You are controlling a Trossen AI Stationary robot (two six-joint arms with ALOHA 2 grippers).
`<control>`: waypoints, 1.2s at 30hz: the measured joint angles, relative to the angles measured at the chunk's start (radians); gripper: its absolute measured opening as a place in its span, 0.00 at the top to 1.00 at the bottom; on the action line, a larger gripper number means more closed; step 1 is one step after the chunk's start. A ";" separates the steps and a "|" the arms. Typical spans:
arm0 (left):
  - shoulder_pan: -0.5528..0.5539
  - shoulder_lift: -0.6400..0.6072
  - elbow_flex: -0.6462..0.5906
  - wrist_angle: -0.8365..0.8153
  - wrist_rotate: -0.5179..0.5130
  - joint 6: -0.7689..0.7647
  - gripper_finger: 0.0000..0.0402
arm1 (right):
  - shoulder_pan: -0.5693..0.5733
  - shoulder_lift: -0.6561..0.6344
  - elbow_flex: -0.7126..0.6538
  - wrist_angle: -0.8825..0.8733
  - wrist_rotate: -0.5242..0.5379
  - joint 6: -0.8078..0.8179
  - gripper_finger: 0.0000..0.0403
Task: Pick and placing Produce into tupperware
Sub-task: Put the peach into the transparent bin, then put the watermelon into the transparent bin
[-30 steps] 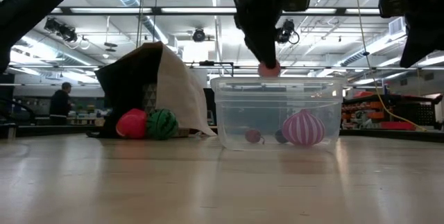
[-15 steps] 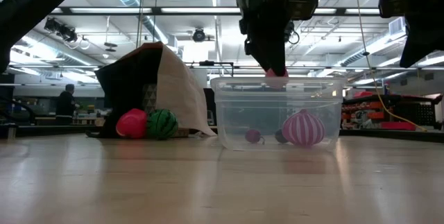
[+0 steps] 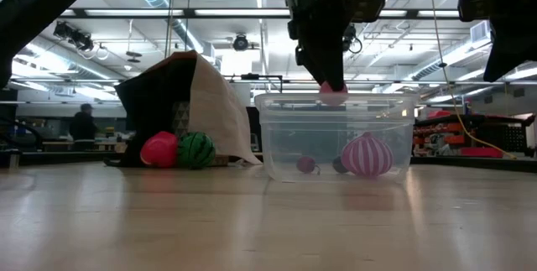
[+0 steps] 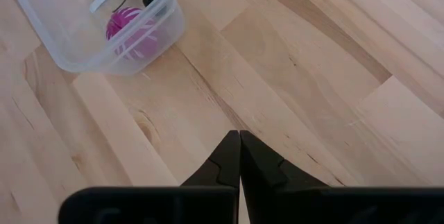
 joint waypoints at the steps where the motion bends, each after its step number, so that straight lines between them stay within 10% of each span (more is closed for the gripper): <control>1: 0.000 0.000 0.000 -0.001 0.000 -0.001 0.66 | 0.000 0.000 0.000 0.000 0.000 0.000 0.97; 36: 0.049 -0.102 0.019 0.024 -0.087 -0.041 0.62 | 0.000 0.000 0.000 0.000 0.004 0.000 0.97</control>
